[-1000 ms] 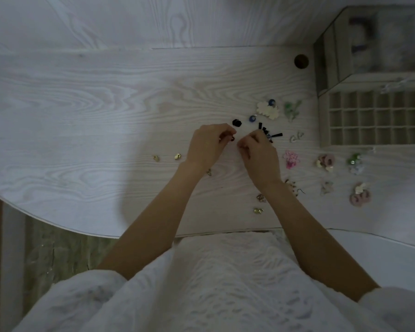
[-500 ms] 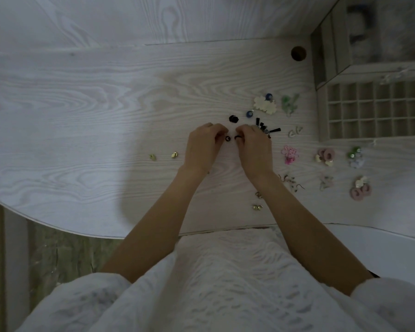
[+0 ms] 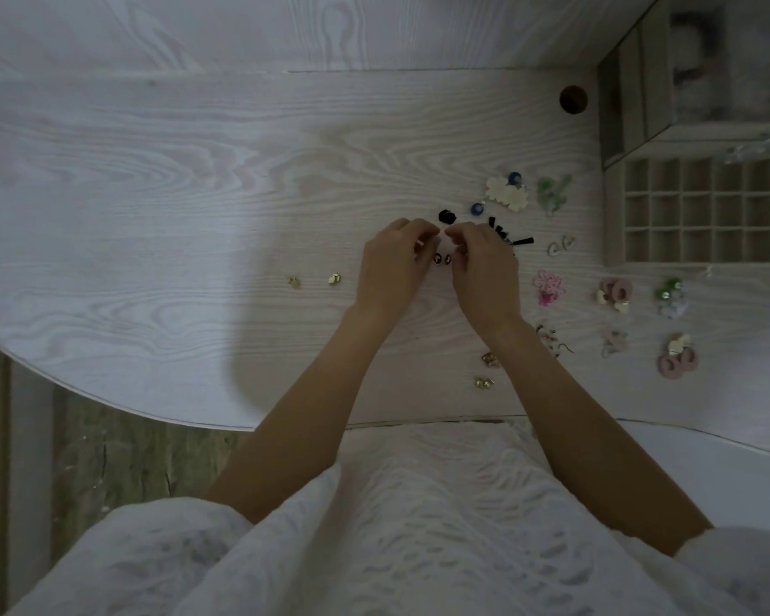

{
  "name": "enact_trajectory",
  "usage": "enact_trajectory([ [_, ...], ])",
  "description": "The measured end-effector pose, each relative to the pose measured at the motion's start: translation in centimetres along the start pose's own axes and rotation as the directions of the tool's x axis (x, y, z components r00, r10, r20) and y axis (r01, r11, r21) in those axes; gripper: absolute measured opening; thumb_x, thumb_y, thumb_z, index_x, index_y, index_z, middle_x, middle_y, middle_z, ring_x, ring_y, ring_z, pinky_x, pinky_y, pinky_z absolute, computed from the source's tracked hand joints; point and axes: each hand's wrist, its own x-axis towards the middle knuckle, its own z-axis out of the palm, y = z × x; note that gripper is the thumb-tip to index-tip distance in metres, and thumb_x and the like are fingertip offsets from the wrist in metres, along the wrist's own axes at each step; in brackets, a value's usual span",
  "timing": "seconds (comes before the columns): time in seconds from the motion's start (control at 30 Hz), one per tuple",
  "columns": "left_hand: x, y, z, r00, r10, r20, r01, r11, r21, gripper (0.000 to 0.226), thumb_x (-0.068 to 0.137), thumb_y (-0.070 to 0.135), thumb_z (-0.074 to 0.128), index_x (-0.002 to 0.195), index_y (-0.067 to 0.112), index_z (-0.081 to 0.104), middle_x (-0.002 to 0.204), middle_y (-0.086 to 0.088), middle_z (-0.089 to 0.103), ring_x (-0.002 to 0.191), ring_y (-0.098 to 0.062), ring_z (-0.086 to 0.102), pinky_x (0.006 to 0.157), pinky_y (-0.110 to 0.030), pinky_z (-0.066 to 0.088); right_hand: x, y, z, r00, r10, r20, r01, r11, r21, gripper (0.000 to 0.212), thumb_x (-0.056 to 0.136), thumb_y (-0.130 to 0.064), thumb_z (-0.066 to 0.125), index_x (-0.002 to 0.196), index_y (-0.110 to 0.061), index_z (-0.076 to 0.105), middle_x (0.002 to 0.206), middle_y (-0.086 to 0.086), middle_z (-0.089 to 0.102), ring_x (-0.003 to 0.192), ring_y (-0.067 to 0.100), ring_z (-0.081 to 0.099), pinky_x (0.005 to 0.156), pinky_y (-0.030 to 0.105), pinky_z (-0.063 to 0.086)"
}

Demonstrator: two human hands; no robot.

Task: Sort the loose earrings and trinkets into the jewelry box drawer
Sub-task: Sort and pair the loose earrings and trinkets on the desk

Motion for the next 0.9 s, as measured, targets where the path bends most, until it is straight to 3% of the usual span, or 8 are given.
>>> enact_trajectory([
  [0.1,-1.6,-0.2,-3.1,0.994,0.096,-0.048,-0.096,0.995,-0.007,0.017,0.091,0.024,0.057,0.098,0.016,0.069,0.086,0.001,0.069,0.071,-0.008,0.062,0.062,-0.020,0.048,-0.7,-0.2,-0.8,0.994,-0.108,-0.018,0.108,0.994,-0.010,0.024,0.086,0.002,0.052,0.107,-0.004,0.062,0.104,0.013,0.061,0.091,0.025,0.059,0.076,0.024,0.041],
  [0.2,-4.1,-2.9,-5.8,0.989,0.121,-0.086,-0.114,0.990,0.085,0.017,0.091,0.026,0.056,0.099,0.018,0.069,0.084,0.003,0.069,0.076,-0.010,0.061,0.063,-0.025,0.050,-2.0,-0.1,-1.2,0.981,-0.196,0.015,0.196,0.981,-0.009,0.020,0.084,0.001,0.055,0.102,-0.005,0.063,0.099,0.011,0.062,0.091,0.025,0.057,0.076,0.018,0.036],
  [0.3,-6.3,-6.4,-7.4,0.985,0.031,-0.168,0.006,0.977,0.213,0.020,0.086,0.020,0.061,0.104,0.017,0.067,0.097,-0.001,0.068,0.093,-0.020,0.056,0.078,-0.028,0.047,-3.3,-0.5,-0.5,0.971,-0.222,0.085,0.225,0.974,-0.027,0.018,0.084,0.000,0.056,0.099,-0.006,0.064,0.096,0.011,0.063,0.089,0.028,0.058,0.074,0.030,0.046],
  [0.4,-7.6,-9.0,-8.3,0.961,-0.166,-0.222,0.209,0.959,0.190,0.035,0.081,0.014,0.065,0.116,0.015,0.061,0.113,-0.010,0.058,0.103,-0.026,0.049,0.090,-0.025,0.037,-3.5,-1.9,0.6,0.946,-0.283,0.160,0.288,0.958,-0.009,0.016,0.083,-0.002,0.056,0.097,-0.005,0.065,0.094,0.011,0.063,0.088,0.028,0.058,0.074,0.030,0.045],
  [0.53,-7.5,-9.9,-8.5,0.924,-0.342,-0.173,0.358,0.931,0.067,0.035,0.080,0.016,0.067,0.114,0.015,0.061,0.106,-0.010,0.056,0.087,-0.023,0.058,0.081,-0.030,0.046,-2.2,-5.4,3.0,0.891,-0.374,0.258,0.380,0.924,0.029,0.017,0.082,-0.001,0.060,0.098,-0.004,0.065,0.096,0.014,0.063,0.090,0.030,0.057,0.074,0.028,0.041],
  [0.63,-6.9,-9.6,-8.5,0.918,-0.355,-0.179,0.368,0.928,0.049,0.026,0.079,0.015,0.068,0.104,0.016,0.067,0.097,-0.007,0.059,0.077,-0.016,0.059,0.074,-0.019,0.040,-0.7,-7.8,5.0,0.864,-0.382,0.328,0.398,0.917,0.019,0.018,0.083,-0.004,0.059,0.101,-0.002,0.063,0.098,0.018,0.059,0.087,0.034,0.056,0.066,0.038,0.046],
  [0.73,-6.6,-9.3,-8.6,0.922,-0.345,-0.174,0.356,0.934,0.036,0.019,0.078,0.012,0.069,0.096,0.016,0.070,0.092,-0.004,0.063,0.072,-0.007,0.056,0.071,-0.013,0.038,0.3,-8.9,6.2,0.857,-0.315,0.407,0.366,0.929,-0.052,0.016,0.086,-0.004,0.054,0.101,-0.001,0.060,0.100,0.018,0.056,0.084,0.033,0.055,0.068,0.038,0.045],
  [0.9,-6.2,-9.5,-8.5,0.925,-0.340,-0.172,0.349,0.937,0.021,0.008,0.079,0.014,0.069,0.086,0.017,0.070,0.088,-0.003,0.064,0.070,-0.006,0.055,0.072,-0.019,0.044,0.7,-8.9,6.3,0.860,-0.309,0.407,0.380,0.919,-0.105,0.011,0.090,-0.009,0.052,0.094,-0.002,0.059,0.093,0.015,0.060,0.081,0.031,0.057,0.070,0.040,0.048],
])
